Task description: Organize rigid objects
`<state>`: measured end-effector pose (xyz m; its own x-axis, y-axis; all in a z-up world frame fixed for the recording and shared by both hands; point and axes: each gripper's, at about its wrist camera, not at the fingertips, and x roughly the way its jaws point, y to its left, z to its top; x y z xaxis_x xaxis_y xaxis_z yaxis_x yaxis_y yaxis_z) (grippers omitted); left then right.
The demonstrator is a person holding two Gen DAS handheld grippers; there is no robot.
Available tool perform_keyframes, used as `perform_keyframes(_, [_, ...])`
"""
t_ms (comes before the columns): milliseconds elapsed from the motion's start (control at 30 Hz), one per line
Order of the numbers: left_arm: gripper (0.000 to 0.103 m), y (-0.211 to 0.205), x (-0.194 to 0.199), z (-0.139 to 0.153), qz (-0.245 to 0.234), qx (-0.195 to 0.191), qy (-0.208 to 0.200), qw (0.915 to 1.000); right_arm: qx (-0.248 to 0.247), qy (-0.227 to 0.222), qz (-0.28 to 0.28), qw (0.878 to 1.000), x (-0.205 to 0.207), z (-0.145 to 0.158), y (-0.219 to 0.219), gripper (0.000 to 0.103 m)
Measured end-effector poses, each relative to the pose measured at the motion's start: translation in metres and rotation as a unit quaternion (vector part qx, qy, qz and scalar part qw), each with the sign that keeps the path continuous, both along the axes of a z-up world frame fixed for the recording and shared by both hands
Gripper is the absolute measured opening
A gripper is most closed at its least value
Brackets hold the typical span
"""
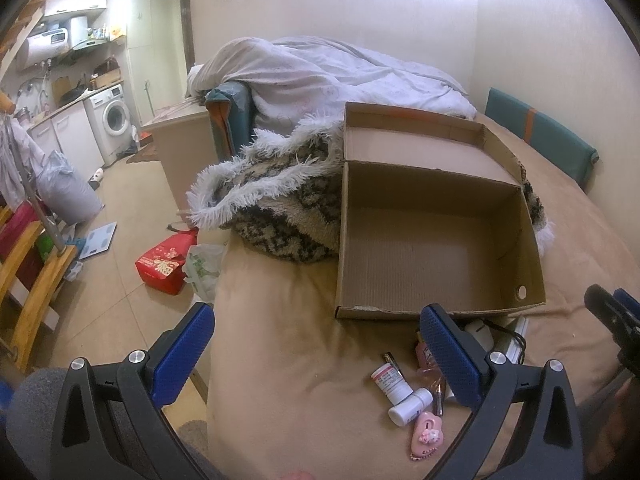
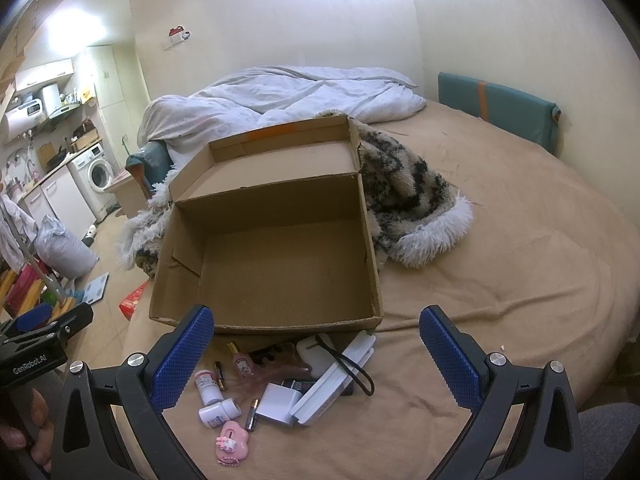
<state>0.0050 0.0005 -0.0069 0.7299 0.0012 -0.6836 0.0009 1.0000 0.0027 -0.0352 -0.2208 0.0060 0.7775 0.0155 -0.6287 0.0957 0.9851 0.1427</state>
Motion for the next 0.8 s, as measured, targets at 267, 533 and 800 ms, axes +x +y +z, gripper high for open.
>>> perform_keyframes(267, [0.102,-0.0002,0.0000,-0.0003,-0.001,0.001,-0.001,1.0000,0.002,0.001,-0.001,1.000,0.0002,-0.0002,-0.0010,0.103])
perform_keyframes(533, [0.102,0.0007,0.0003,-0.0011,0.000,0.001,0.001,1.0000,0.004,0.002,-0.002,1.000,0.0000,-0.0004,-0.0020,0.103])
perform_keyframes(800, [0.102,0.0011,0.0006,-0.0077,-0.002,0.006,0.015,0.9999,0.009,0.024,0.002,1.000,0.0034,-0.0073,0.0016,0.103])
